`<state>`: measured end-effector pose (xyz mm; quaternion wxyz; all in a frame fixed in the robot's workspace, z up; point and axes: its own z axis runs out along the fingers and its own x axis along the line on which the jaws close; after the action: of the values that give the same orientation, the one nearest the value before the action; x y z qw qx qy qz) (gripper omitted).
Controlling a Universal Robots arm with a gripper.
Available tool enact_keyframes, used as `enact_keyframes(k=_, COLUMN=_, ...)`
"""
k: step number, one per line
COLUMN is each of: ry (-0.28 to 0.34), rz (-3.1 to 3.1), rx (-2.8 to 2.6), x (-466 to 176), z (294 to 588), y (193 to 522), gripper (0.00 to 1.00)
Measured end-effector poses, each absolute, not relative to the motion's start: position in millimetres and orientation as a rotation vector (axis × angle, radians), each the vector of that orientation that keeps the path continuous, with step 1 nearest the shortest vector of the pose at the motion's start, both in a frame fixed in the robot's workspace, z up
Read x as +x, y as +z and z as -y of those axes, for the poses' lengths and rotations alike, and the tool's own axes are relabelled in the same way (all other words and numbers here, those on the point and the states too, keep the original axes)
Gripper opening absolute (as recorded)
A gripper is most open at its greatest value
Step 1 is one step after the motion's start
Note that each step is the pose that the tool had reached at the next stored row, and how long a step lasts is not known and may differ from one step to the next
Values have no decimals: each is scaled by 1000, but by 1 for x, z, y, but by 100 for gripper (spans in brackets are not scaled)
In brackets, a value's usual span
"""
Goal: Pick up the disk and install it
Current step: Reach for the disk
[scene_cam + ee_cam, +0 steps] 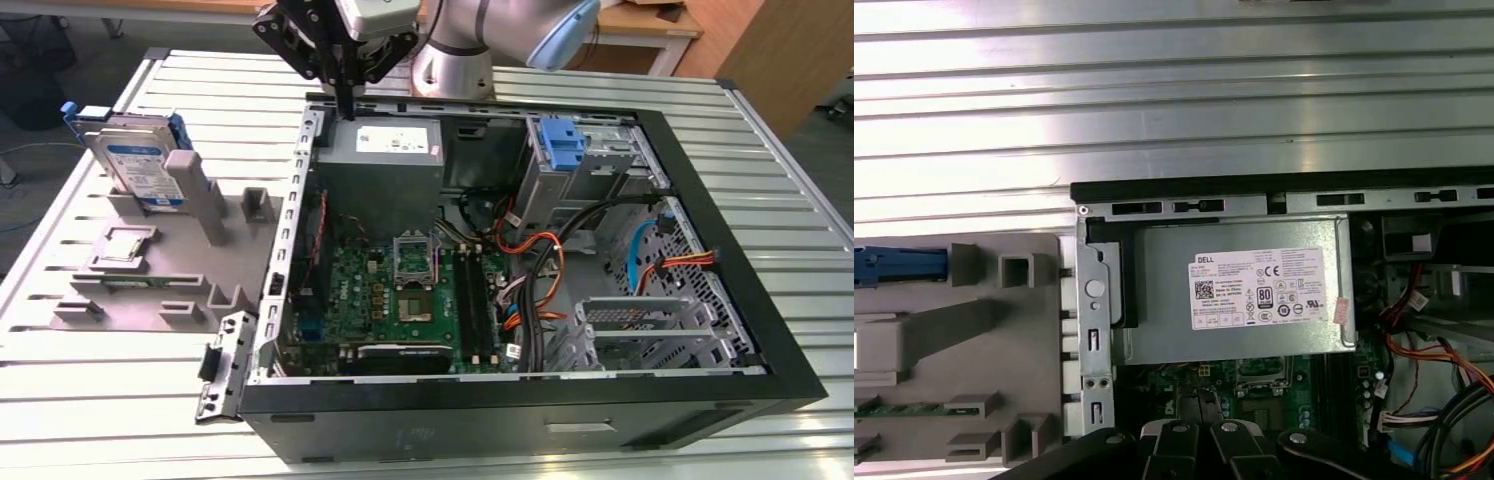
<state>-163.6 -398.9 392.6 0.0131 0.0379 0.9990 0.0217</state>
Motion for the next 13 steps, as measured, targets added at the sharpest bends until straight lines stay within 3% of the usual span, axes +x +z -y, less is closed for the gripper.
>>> enact_keyframes(k=13, ry=68, rz=-3112, rx=118, x=-166, z=399, y=392, gripper=10)
